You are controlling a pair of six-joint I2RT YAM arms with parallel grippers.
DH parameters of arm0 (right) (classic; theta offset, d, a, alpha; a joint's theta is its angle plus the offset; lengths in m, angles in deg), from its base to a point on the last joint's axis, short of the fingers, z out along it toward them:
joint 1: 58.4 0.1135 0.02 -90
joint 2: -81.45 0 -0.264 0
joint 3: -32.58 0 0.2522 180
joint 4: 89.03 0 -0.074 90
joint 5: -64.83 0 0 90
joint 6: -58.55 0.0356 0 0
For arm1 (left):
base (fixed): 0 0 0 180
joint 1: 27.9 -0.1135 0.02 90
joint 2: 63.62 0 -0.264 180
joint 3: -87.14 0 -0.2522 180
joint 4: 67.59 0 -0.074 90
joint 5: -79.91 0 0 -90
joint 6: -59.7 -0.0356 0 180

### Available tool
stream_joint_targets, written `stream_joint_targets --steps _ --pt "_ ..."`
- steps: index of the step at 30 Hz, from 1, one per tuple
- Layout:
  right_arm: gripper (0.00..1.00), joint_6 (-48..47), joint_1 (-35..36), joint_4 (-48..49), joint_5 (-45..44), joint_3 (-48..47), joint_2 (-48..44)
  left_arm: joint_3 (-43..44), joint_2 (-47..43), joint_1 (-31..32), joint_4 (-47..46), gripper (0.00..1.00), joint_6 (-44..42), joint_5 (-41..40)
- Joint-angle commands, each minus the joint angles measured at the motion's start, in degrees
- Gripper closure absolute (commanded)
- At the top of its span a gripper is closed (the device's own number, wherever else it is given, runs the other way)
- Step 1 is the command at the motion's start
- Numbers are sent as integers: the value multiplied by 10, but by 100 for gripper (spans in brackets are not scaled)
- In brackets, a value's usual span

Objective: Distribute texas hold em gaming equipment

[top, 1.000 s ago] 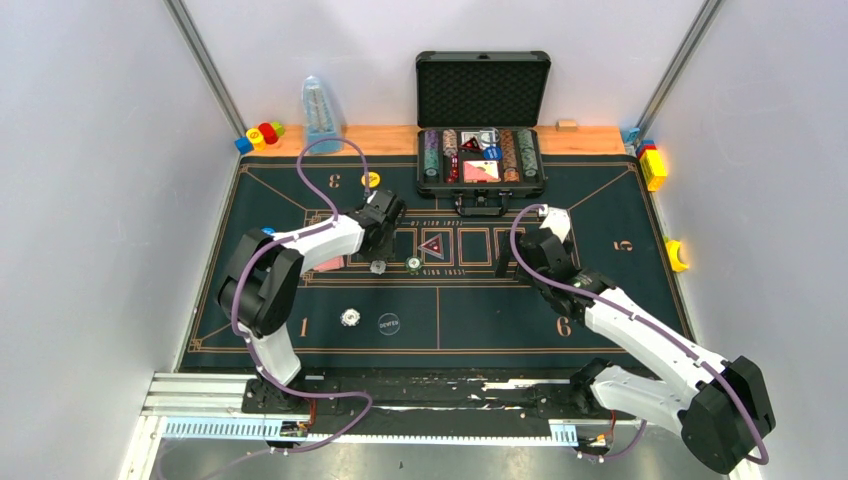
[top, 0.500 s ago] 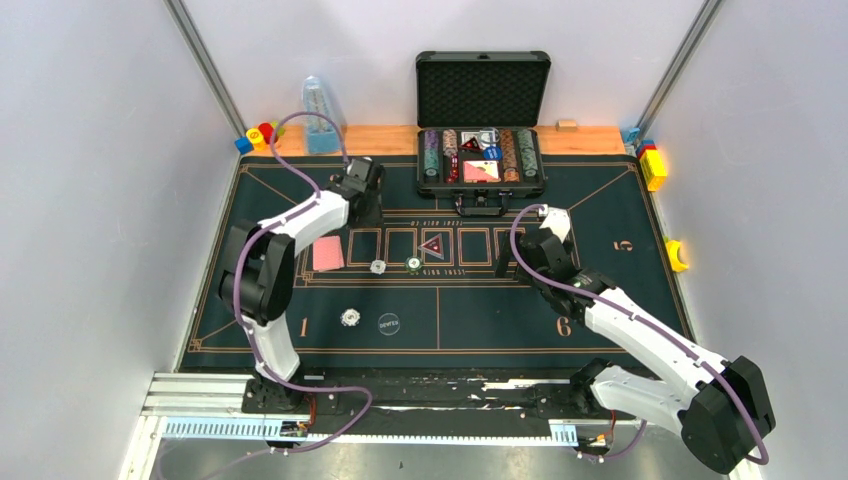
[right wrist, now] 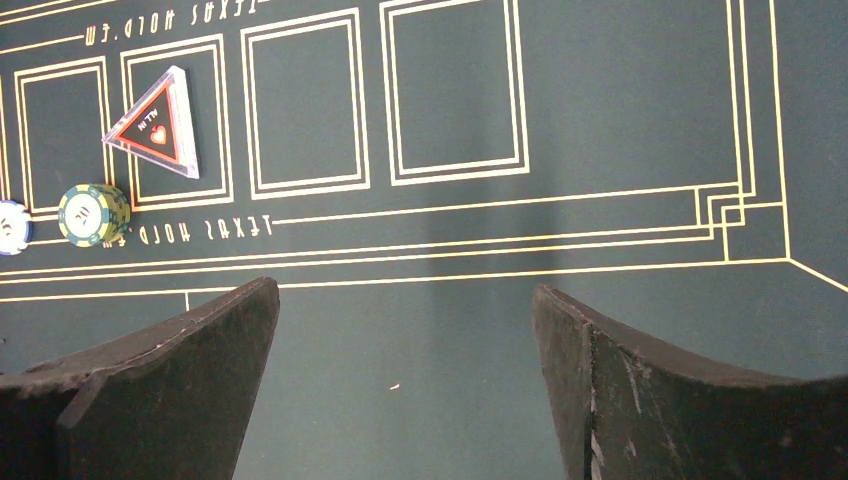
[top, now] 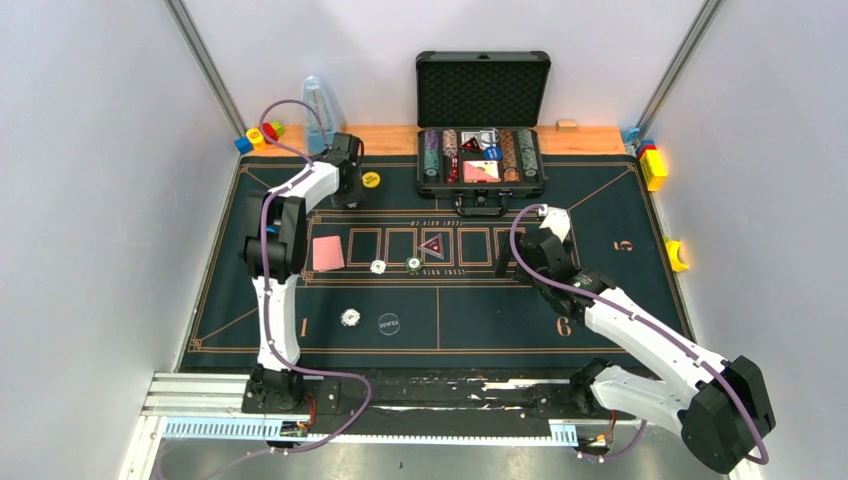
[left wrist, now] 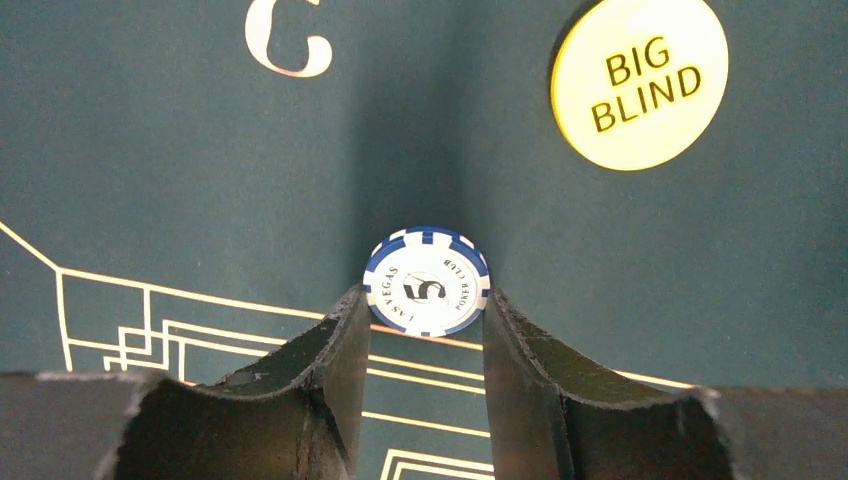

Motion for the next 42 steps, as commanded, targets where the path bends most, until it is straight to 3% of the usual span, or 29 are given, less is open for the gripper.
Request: stream_joint_targets --steps 1,2,3,5,7,8,10,15,22,29,42 --pt "0 -11 -1 24 -8 2 3 42 24 -1 30 84 -12 9" --pt "0 -11 -1 23 -8 2 2 42 25 -1 30 74 -14 9" --pt "0 -11 -1 24 -8 2 3 42 24 -1 29 56 -15 10" --pt "0 -11 -1 24 -8 2 3 41 15 -1 31 37 -16 12" --pt "0 -11 -1 24 -6 2 3 41 5 -1 38 26 -19 17" --pt "0 -11 -1 24 -5 2 3 43 1 -1 48 11 -20 18" --pt "0 -11 -1 23 -1 1 1 38 -16 0 57 2 -24 23" --pt "0 -9 -1 22 7 3 -12 -47 -121 19 60 0 -12 35" --pt "0 -8 -1 22 27 4 -15 -275 -294 105 18 0 32 61" --pt "0 -8 -1 23 35 3 -15 -318 -282 157 2 3 42 73" --pt "0 -8 -1 23 26 3 -2 -303 -210 157 7 36 36 61"
